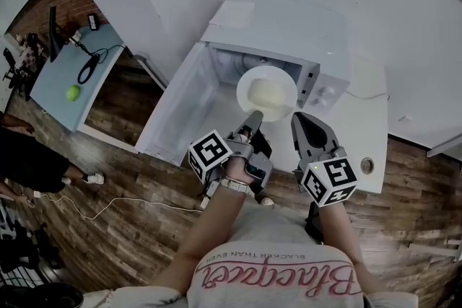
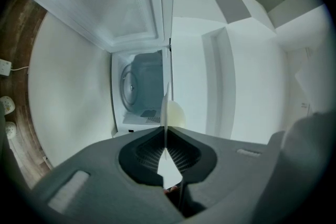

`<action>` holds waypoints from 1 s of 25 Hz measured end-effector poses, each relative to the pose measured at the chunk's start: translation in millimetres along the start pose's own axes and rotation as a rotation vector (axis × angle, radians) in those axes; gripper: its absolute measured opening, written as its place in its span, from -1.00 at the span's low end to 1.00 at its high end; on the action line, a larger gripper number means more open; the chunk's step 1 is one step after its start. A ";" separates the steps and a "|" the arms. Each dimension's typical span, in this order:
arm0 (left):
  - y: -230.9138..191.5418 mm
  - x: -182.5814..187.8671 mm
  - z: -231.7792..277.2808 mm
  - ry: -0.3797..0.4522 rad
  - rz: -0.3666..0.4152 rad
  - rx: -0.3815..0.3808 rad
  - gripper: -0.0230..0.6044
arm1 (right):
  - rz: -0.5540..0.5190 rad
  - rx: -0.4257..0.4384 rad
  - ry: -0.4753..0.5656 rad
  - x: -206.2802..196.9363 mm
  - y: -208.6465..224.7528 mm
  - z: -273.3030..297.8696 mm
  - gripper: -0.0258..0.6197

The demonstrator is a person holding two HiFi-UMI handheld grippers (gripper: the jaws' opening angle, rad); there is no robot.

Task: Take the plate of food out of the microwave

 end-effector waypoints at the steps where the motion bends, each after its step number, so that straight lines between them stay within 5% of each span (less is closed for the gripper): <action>1: 1.7 1.2 0.4 -0.002 0.001 -0.001 -0.87 | -0.002 0.000 0.002 1.4 -0.6 1.4 -0.88; 25: 20.7 12.8 7.4 -0.062 0.018 -0.022 -0.87 | -0.055 -0.001 0.012 14.9 -10.2 21.8 -0.88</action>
Point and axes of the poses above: the fingertips, and each gripper's own axes: z forward along the fingers, y to its right, x out of its top, the point moved 1 cm from there along -z, backward along the fingers, and after that the axes turned 2 degrees about y, right-handed, at the moved point
